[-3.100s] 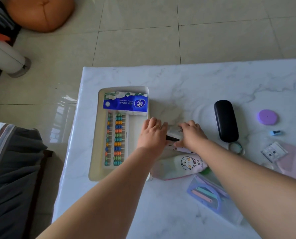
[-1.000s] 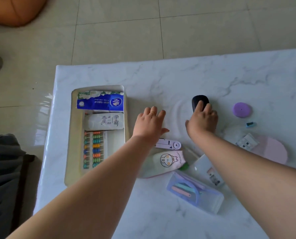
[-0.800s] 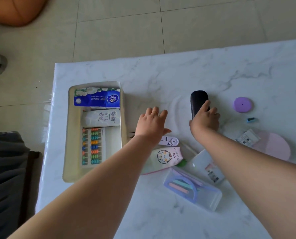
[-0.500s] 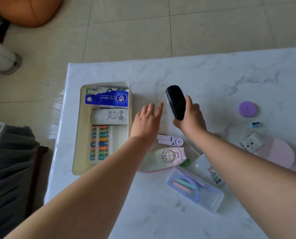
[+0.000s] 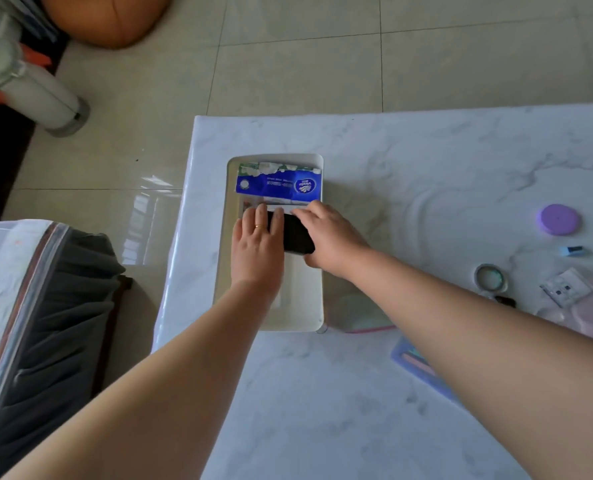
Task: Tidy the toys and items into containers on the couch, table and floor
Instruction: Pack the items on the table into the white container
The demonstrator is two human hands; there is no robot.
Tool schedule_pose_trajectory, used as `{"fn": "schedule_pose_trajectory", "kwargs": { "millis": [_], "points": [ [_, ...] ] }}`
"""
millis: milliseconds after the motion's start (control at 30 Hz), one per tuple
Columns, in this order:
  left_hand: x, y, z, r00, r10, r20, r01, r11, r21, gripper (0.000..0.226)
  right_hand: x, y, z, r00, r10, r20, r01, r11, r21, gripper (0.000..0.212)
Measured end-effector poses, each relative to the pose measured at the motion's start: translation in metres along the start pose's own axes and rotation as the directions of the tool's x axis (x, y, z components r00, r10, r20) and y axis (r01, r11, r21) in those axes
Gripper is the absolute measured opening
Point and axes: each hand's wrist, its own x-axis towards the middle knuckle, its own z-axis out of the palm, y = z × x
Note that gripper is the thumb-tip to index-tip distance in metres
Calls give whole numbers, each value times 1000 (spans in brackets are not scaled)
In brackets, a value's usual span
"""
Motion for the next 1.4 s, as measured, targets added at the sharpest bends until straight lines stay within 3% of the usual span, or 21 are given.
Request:
{"fn": "schedule_pose_trajectory", "kwargs": {
  "millis": [133, 233, 367, 500, 600, 667, 733, 833, 900, 933, 1100, 1233, 1400],
  "points": [
    [-13, -24, 13, 984, -3, 179, 6, 1000, -14, 64, 11, -20, 20, 997, -33, 71, 35, 999, -36, 71],
    [-19, -33, 24, 978, 0, 207, 10, 999, -46, 61, 18, -25, 35, 993, -40, 107, 48, 996, -76, 70],
    [-14, -37, 35, 971, 23, 238, -2, 996, -90, 54, 21, -22, 52, 999, 27, 39, -21, 988, -154, 66],
    [-5, -33, 41, 967, 53, 249, -40, 998, -56, 57, 13, -14, 54, 979, -4, -202, -30, 986, -165, 47],
    [-4, -32, 42, 963, 44, 266, -35, 999, -39, 58, 1, 2, 49, 872, 26, -489, -80, 993, -91, 42],
    [-4, -31, 40, 961, 40, 275, -26, 998, -54, 58, -11, 15, 43, 822, 135, -553, -178, 984, -25, 45],
    [-4, -30, 36, 962, 45, 270, -25, 997, -80, 56, -25, 31, 38, 836, 291, -465, -316, 948, 27, 44],
    [-8, -24, 32, 971, 24, 237, 5, 992, -123, 55, -43, 54, 42, 896, 425, -125, -434, 899, -55, 44],
    [-13, -22, 30, 973, -8, 230, 43, 988, -146, 54, -50, 63, 49, 881, 471, 55, -461, 878, -133, 55],
    [-15, -21, 30, 972, -14, 233, 50, 988, -148, 53, -52, 66, 52, 870, 488, 68, -473, 865, -167, 55],
    [-25, -15, 31, 974, -2, 227, 30, 992, -124, 57, -49, 67, 53, 856, 505, -109, -516, 825, -231, 39],
    [-32, -7, 27, 970, -41, 240, 72, 989, -125, 56, -49, 56, 41, 797, 547, -255, -590, 795, -138, 29],
    [-42, -6, 10, 935, -171, 311, 212, 972, -101, 53, -53, 34, 9, 837, 393, -381, -439, 897, -41, 34]
  ]
}}
